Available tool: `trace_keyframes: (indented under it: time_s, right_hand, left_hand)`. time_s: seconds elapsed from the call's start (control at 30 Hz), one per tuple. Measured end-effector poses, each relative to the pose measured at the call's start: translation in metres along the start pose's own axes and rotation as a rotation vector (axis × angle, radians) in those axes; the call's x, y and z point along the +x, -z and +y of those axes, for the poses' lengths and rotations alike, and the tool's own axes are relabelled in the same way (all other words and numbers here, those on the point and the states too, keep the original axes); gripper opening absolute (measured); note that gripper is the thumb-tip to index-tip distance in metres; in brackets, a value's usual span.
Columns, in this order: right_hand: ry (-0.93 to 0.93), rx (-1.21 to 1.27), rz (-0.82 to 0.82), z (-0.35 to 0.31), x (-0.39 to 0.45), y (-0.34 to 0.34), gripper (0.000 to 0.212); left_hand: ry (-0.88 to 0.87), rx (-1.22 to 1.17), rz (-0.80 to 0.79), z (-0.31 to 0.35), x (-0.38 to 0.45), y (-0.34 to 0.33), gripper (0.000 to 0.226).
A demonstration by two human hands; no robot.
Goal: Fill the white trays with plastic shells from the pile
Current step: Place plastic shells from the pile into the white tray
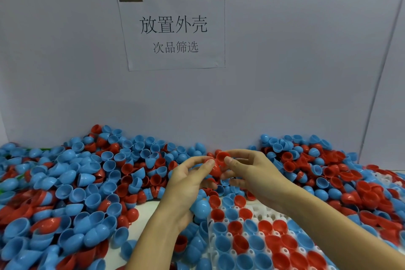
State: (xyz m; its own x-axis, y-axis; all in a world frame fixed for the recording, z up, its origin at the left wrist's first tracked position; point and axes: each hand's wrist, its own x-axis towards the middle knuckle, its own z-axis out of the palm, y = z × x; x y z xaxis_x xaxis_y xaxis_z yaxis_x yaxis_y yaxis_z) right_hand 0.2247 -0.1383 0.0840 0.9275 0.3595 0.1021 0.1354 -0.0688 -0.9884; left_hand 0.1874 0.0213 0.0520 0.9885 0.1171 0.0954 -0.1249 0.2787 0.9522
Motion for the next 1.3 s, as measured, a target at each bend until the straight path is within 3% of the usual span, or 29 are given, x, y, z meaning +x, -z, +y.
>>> trace_keyframes:
  time_s: [0.3,0.6,0.77,0.87,1.03,1.3]
  right_hand:
    - [0.171,-0.180,0.021,0.002,-0.005,-0.001,0.036]
    - [0.168,-0.075,0.007,0.002,-0.007,-0.002,0.047]
    - [0.209,-0.081,0.099,0.006,-0.005,-0.005,0.050]
    - [0.180,-0.007,0.100,0.009,-0.004,-0.005,0.044]
    - [0.049,0.394,0.021,0.009,-0.001,-0.001,0.046]
    - [-0.012,0.508,-0.102,0.006,-0.002,0.004,0.048]
  left_hand:
    - [-0.082,0.017,-0.015,-0.001,0.000,0.002,0.039]
    - [-0.233,0.152,0.046,-0.001,-0.002,-0.002,0.020]
    - [-0.303,0.213,0.096,-0.001,0.000,-0.003,0.014]
    - [-0.229,0.101,0.135,-0.002,0.000,-0.004,0.026]
    - [-0.039,-0.259,0.059,0.003,0.002,0.001,0.036]
    - [0.013,-0.230,0.019,0.008,0.001,0.006,0.031]
